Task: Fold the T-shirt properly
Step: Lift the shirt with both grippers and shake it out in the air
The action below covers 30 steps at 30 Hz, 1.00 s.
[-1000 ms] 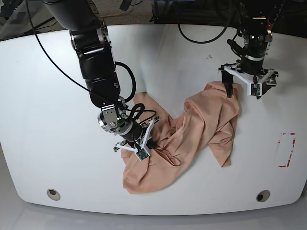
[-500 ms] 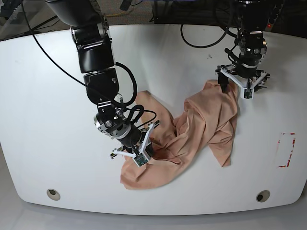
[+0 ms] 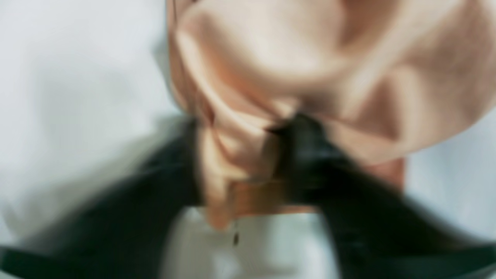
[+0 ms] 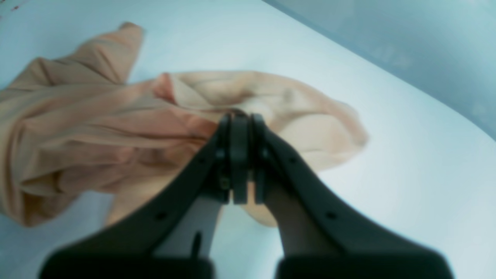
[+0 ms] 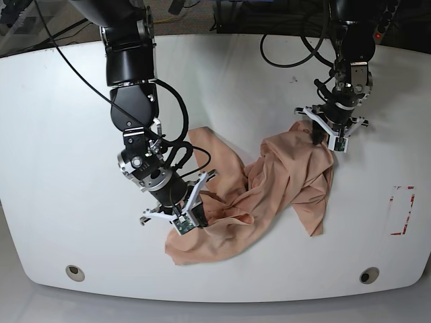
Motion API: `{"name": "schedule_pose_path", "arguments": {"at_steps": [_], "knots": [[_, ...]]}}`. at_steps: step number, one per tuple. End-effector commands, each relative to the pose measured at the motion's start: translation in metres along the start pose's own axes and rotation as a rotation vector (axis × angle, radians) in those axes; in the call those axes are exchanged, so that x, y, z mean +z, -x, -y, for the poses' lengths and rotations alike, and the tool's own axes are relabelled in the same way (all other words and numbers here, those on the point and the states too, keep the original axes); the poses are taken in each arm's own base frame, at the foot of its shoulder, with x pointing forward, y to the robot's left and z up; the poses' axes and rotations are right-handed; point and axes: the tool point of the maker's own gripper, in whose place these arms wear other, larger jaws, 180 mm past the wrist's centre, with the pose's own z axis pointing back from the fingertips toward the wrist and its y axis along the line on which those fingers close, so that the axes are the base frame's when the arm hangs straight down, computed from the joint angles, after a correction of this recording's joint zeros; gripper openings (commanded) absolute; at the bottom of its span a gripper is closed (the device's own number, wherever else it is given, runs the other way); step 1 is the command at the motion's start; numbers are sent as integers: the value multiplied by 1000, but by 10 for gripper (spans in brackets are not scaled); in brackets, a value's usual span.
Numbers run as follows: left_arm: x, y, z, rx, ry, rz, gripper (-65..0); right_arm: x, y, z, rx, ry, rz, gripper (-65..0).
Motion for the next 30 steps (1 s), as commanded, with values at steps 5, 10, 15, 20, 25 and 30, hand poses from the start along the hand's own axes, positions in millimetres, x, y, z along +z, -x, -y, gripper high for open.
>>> {"name": "schedule_pose_path", "arguments": {"at_steps": [5,10,15,20,25,30], "knots": [[8,-5,-23,-75,-60,-31,-640,7,-50,38,28,83,118,-650],[28,-59,-34,-134,-96,96,-637,15,-73,71,79,138,151,-650],[48,-119,-67,-158,-196,148,-637,17,-107,101,126,185,191,-650],[77,-184,-90,-146,-291,253,-636,24,-146,128,174,233,242,-650],[106,-247,-109,-180,-368,329,-635,32,-189,154,238,267,272,-650],[131,-312,-121,-184,-415,427,-635,48,-237,174,316,296,282,-650]]}}
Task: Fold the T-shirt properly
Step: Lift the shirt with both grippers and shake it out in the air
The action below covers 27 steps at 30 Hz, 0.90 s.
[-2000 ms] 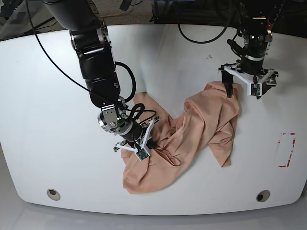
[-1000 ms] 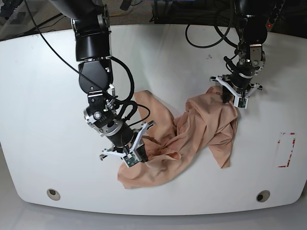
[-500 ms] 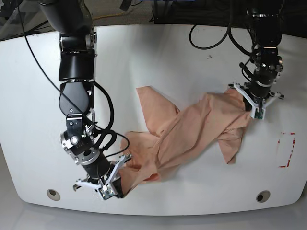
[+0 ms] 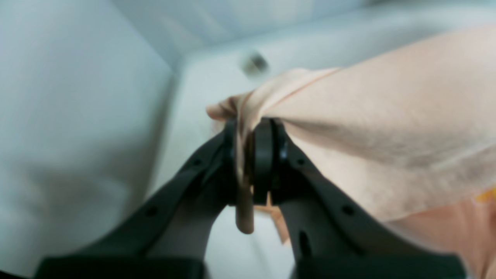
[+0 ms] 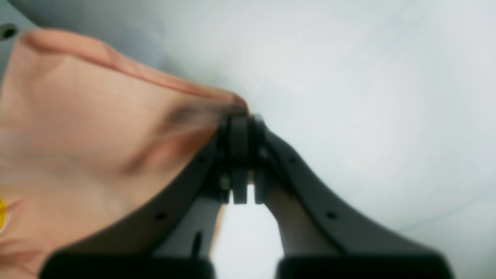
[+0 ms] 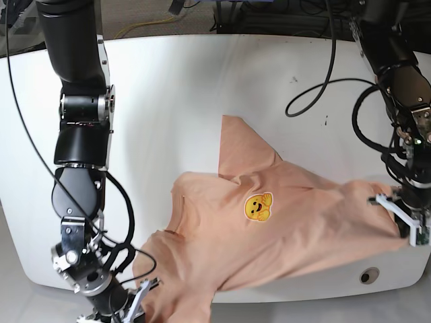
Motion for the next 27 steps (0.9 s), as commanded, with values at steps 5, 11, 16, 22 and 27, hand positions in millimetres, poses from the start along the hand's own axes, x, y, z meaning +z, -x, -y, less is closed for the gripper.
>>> {"name": "schedule_pose_path", "arguments": {"at_steps": [5,11,16,22,27], "knots": [[11,-97,-46,-28,-93,159,-635,19,-83,60,104,101,120,-650],[28,-149,-77,17,-160,225,-633,47,-124,102,159,207,122,-650],[28,-157,-67,-10,-142,227,-633,73,-142,113,249,261,114,-650],[14,-105,-37,-126,-69,88,-633,95,-116,99,298,289,46,-650],[9,-33,-3,-244,31,-111,-636,109,-52,74,249,273,-29,-650]]}}
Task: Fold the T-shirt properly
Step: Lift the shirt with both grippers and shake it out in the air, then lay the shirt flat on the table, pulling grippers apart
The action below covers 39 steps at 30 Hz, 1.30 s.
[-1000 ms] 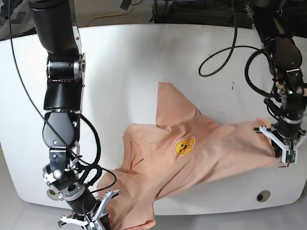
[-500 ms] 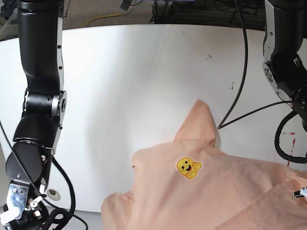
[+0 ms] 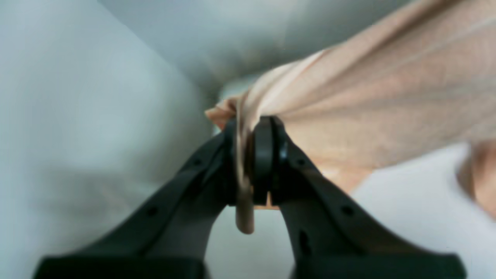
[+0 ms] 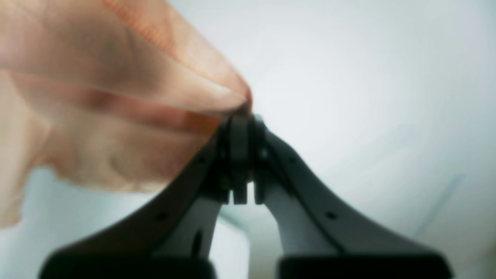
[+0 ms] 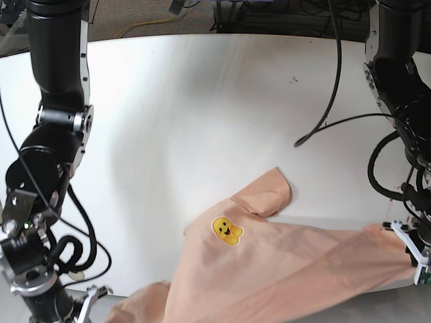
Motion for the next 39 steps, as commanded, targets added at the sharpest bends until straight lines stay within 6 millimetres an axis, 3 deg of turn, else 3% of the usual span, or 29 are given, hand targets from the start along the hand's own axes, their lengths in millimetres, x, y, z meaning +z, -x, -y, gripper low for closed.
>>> {"name": "schedule_pose_path", "arguments": {"at_steps": [1,7,10,15,19,26,39], "knots": [[2,11,6,-35,8,-23,-637,14,8,7,-12,48,1,-650],[4,101,61,-174,159,-227,-637,39,82,-60,-87,-60,-138,-650],[12,139,79,-207,215,-307,-639,56,124,-84,-166,-88,-235,-650],[28,187,92,-228,261,-418,-639,86,179,-122,-246,-148,-378,-650],[40,216,97,-238,285,-489,-639,110,210,-150,-321,-184,-465,-650],[59,251,108,-257,331,-571,-639,150,247,-187,-436,-213,-600,-650],[90,296,125,-264,409,-617,-639,212,280,-243,-579,-262,-774,-650]]}}
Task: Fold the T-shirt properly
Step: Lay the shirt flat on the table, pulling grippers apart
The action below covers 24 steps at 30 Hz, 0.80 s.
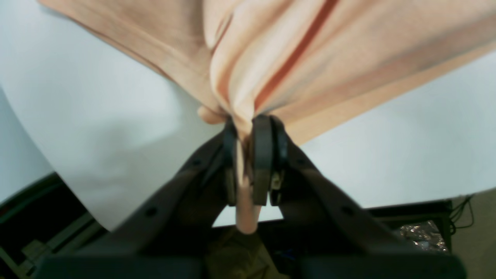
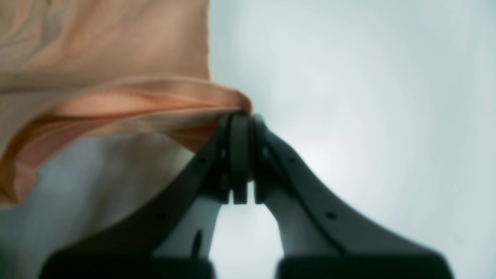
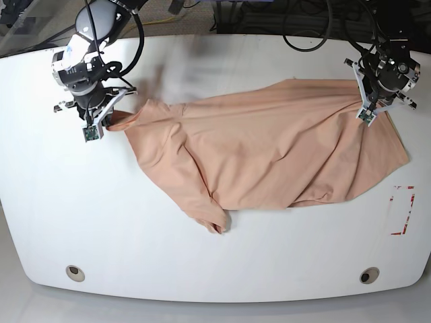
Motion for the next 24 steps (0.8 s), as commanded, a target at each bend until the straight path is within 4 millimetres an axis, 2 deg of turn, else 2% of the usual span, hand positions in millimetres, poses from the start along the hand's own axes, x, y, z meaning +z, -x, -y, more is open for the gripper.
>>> {"name": "schedule_pose_path", "arguments": {"at_steps": [1,5,9,16,18,20,22,24], "knots": [[4,-1,-9,-7,-35,20,-639,4,-3,-2,-15,6,22,-650],[3,-1,0,-10,-15,56,-639,6,19,-11,-26,-13,-26,-650],[3,-2,2,-10,-7,73,-639,8,30,-13,-36,-18,-52,-650],[1,-4,8,3,7,84,-635,9,37,-15,-36,-21,-72,-650],[2,-6,9,-4,10,87,-631,9,37,-15,-36,-21,-72,-598],[2,-6,12,-34,24,87,-604,9,38,-15,-36,-21,-73,-515],[2,-4,19,-112,59,84,-525,9,40,-15,-35,-22,-78,-406],[2,-1,20,-118,64,75,-446,10,40,-18,-43,-34,-71,-344]]}}
